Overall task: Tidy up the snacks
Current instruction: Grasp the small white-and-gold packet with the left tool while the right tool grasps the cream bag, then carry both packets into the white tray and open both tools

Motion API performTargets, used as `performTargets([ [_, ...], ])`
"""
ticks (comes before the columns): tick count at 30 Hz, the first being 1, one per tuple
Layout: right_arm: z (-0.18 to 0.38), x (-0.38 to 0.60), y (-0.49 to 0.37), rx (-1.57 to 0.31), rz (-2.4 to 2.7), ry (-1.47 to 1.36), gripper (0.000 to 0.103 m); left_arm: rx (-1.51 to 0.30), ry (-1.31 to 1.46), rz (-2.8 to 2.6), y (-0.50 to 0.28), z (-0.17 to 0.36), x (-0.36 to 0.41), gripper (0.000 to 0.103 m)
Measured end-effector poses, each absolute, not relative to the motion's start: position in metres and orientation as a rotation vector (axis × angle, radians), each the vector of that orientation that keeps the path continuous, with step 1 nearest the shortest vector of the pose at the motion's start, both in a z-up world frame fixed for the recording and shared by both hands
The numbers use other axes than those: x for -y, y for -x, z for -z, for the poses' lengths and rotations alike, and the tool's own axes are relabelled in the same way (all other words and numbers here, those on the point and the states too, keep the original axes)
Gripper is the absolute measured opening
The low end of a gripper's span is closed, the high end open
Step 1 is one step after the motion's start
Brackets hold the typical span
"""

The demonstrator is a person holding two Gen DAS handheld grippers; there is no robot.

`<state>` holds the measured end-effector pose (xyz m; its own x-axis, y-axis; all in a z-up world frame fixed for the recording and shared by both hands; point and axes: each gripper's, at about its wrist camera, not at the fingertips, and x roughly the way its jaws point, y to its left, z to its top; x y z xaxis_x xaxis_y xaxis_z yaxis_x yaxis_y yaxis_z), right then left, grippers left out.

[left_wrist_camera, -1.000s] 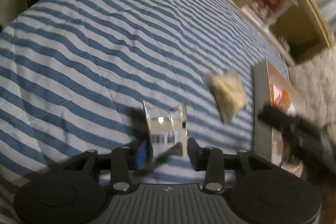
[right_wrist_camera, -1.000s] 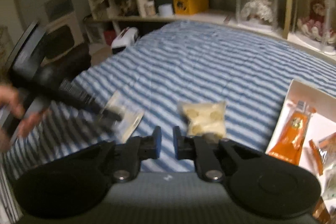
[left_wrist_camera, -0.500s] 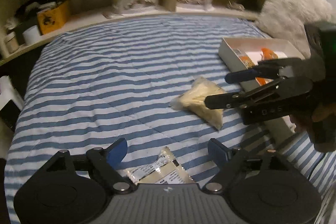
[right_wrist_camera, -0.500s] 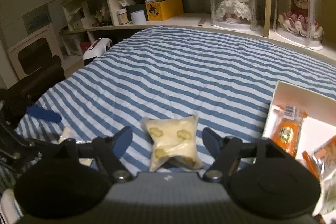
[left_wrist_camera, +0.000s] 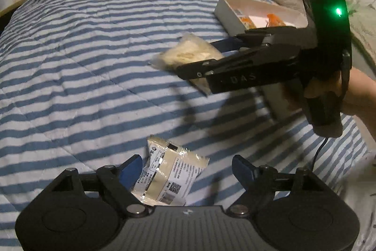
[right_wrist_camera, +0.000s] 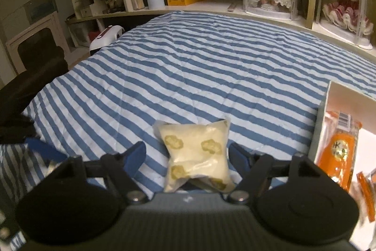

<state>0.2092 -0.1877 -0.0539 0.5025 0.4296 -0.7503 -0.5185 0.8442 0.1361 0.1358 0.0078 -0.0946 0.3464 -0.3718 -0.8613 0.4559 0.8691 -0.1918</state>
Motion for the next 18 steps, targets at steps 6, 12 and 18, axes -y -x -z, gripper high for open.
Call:
performTargets([
  [6, 0.056, 0.185, -0.207, -0.900, -0.545, 0.163, 0.057, -1.107, -0.208, 0.538, -0.124, 0.098, 0.003, 0.061],
  [12, 0.052, 0.188, -0.202, -0.919, -0.546, 0.151, 0.055, -1.109, -0.263, 0.558, -0.115, 0.098, 0.006, 0.045],
  [18, 0.043, 0.195, -0.194, -0.905, -0.548, 0.135, 0.054, -1.073, -0.234, 0.512, -0.117, 0.095, 0.003, 0.045],
])
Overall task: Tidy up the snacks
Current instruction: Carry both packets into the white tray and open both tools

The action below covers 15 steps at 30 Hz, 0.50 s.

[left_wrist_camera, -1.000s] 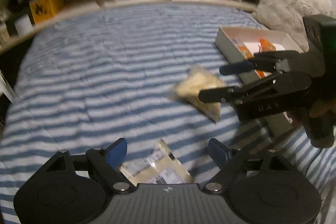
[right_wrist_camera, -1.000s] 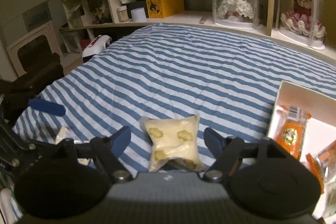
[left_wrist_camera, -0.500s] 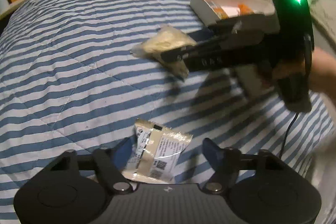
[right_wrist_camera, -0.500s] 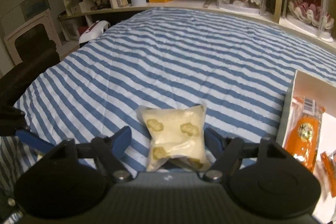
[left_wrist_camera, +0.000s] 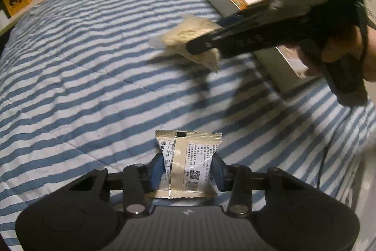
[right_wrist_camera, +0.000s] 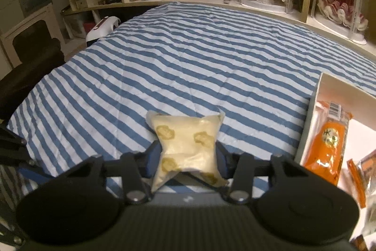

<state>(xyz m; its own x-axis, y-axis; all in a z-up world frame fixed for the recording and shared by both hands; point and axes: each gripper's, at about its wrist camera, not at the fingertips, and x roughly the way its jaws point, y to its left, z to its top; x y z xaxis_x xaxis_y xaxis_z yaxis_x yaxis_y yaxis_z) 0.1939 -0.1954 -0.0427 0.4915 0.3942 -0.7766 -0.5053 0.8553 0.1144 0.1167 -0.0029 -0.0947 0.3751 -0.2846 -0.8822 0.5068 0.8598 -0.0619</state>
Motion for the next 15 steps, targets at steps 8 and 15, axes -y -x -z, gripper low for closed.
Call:
performTargets([
  [8, 0.018, 0.211, -0.184, -0.848, -0.543, 0.082, 0.054, -0.964, -0.116, 0.385, -0.123, 0.073, -0.008, 0.045],
  [15, -0.014, 0.232, -0.176, -0.802, -0.543, 0.030, 0.054, -0.893, 0.012, 0.354, -0.127, 0.052, -0.009, 0.045],
])
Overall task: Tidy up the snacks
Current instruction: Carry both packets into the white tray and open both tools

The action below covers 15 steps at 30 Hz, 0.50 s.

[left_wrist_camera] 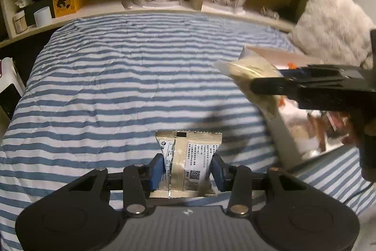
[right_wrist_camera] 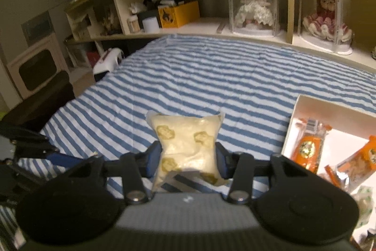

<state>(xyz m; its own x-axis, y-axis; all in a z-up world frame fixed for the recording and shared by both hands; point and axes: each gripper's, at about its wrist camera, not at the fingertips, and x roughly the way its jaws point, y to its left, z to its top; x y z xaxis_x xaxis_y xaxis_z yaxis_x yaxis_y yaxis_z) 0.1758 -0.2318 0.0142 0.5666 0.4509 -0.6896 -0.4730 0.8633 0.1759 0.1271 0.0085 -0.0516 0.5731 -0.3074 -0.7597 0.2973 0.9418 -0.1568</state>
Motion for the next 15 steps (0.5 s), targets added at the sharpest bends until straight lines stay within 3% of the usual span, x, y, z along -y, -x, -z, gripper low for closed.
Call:
performTargets([
  [15, -0.062, 0.354, -0.146, -0.736, -0.372, -0.037, 0.054, -0.804, 0.030, 0.433, -0.132, 0.013, 0.057, 0.045],
])
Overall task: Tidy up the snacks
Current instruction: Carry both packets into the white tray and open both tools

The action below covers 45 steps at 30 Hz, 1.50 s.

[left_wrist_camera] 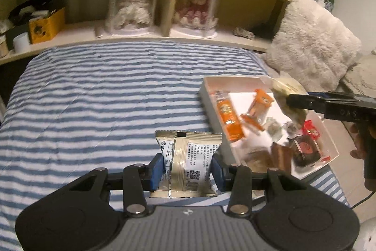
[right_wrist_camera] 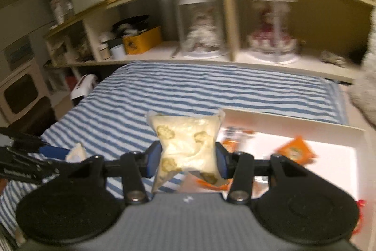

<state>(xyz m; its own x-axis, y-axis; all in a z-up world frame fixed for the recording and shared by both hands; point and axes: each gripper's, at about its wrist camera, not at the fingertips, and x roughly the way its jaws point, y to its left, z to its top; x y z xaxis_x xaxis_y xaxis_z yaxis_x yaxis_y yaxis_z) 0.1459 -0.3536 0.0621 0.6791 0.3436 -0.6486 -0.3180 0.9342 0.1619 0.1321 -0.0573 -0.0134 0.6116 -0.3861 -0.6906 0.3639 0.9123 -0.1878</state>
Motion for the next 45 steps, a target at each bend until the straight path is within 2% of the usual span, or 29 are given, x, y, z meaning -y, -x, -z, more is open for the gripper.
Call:
performTargets([
  [16, -0.048, 0.501, -0.128, -0.709, -0.162, -0.111, 0.054, -0.757, -0.038, 0.598, -0.174, -0.004, 0.210, 0.045],
  [32, -0.018, 0.591, -0.130, -0.695, -0.042, -0.161, 0.054, -0.820, -0.047, 0.770, -0.236, 0.050, 0.351, 0.045],
  [40, -0.009, 0.604, -0.140, -0.692, -0.051, -0.194, 0.054, -0.891, 0.010, 0.757, -0.270, 0.094, 0.372, 0.045],
  [45, -0.004, 0.595, -0.160, -0.707, -0.089, -0.201, 0.054, -0.870, 0.047, 0.686, -0.279, 0.096, 0.352, 0.045],
])
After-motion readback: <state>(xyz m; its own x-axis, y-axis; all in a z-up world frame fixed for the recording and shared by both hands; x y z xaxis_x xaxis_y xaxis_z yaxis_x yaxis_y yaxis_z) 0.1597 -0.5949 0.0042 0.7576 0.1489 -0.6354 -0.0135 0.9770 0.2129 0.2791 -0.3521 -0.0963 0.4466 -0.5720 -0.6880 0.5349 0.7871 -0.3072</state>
